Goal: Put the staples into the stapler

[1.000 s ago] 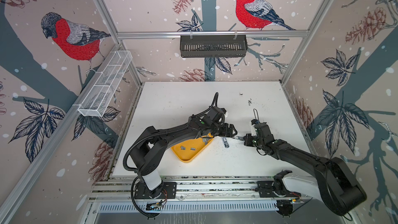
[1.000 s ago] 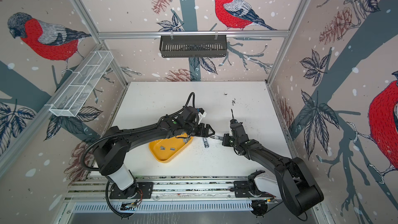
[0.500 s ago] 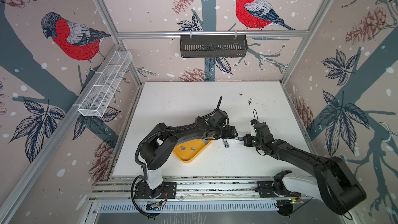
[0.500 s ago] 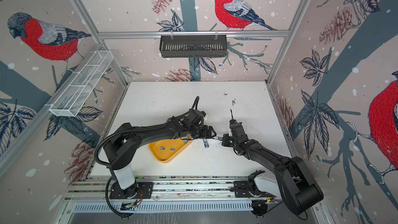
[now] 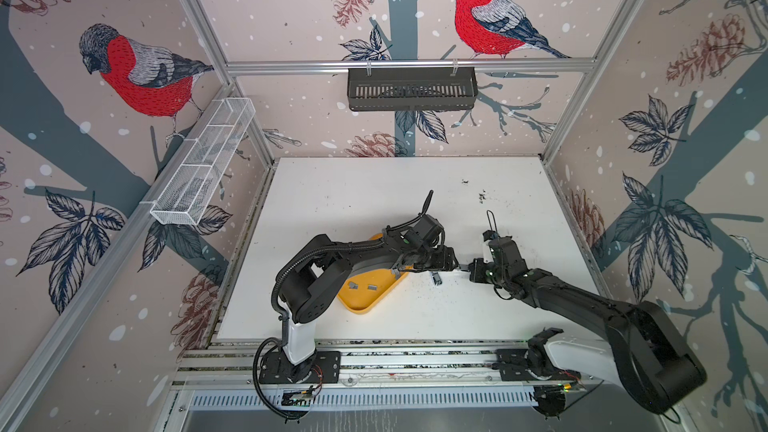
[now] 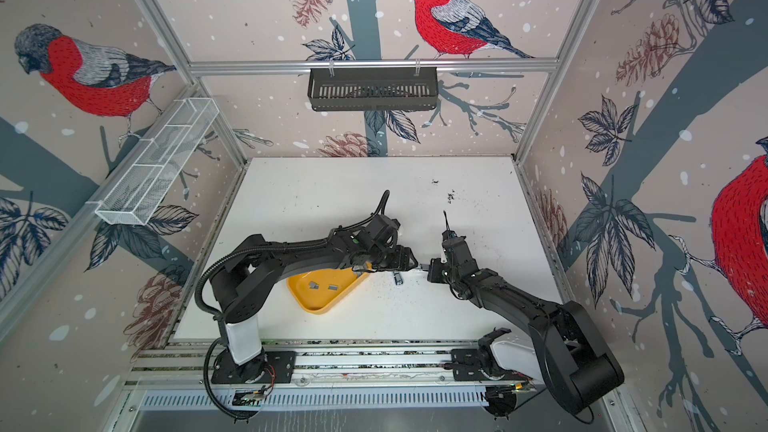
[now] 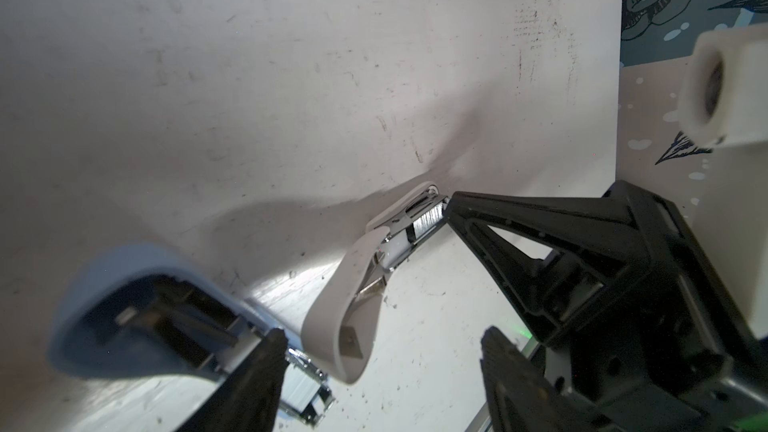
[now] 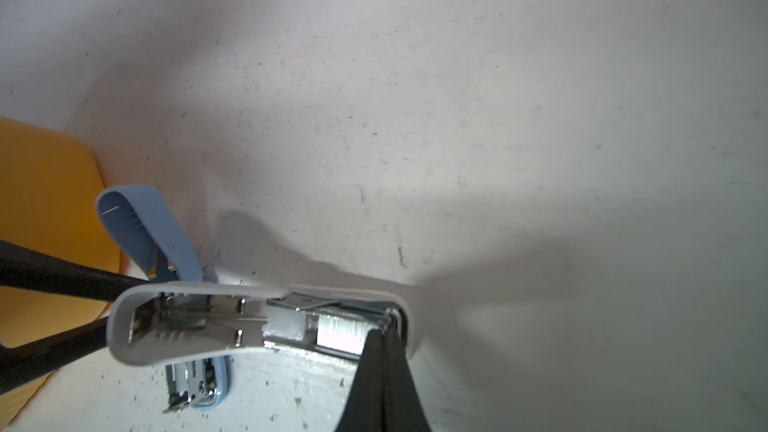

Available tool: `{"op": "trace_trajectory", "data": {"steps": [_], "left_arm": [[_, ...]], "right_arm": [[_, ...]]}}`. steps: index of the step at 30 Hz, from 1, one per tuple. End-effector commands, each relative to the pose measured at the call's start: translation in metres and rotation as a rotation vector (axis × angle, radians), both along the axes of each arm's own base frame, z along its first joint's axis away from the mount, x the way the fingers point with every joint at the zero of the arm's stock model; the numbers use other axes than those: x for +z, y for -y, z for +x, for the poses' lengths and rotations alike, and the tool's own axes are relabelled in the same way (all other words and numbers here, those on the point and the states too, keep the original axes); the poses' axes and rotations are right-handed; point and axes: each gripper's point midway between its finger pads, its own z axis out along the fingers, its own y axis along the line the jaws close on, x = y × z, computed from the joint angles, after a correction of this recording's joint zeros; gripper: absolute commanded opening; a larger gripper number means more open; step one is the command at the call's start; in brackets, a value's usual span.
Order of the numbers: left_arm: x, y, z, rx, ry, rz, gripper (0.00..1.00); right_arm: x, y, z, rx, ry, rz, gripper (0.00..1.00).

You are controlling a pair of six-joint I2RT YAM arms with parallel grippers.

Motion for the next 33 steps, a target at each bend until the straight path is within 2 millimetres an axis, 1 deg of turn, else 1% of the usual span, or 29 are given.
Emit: {"op": "trace_trajectory", "data": {"steps": [1, 5, 11, 14, 19, 23, 30, 33], "left_arm": [[0.011, 0.009, 0.001, -0.007, 0.006, -0.048, 0.7], [0.021, 0.017, -0.002, -0.04, 0.03, -0.056, 0.66], [0.024, 0.023, -0.007, -0.06, 0.037, -0.045, 0.57], [0.024, 0.025, -0.007, -0.063, 0.039, -0.051, 0.55], [0.023, 0.029, -0.005, -0.065, 0.04, -0.061, 0.44], [0.023, 0.032, -0.004, -0.072, 0.039, -0.075, 0.41], [0.03, 0.043, -0.007, -0.115, 0.053, -0.128, 0.42], [0.03, 0.044, -0.006, -0.116, 0.061, -0.133, 0.38]], "right_arm": [[0.002, 0.0, 0.003, -0.007, 0.013, -0.012, 0.05], [0.0, -0.002, 0.003, -0.001, 0.013, -0.034, 0.04], [0.0, -0.004, 0.004, 0.004, 0.019, -0.069, 0.04], [0.0, -0.005, 0.003, 0.008, 0.021, -0.07, 0.04], [0.002, -0.007, 0.002, 0.018, 0.023, -0.052, 0.05], [0.002, -0.008, 0.001, 0.025, 0.02, -0.041, 0.04], [0.002, -0.01, 0.001, 0.03, 0.019, -0.038, 0.04], [0.002, -0.01, 0.001, 0.032, 0.018, -0.037, 0.04]]}}
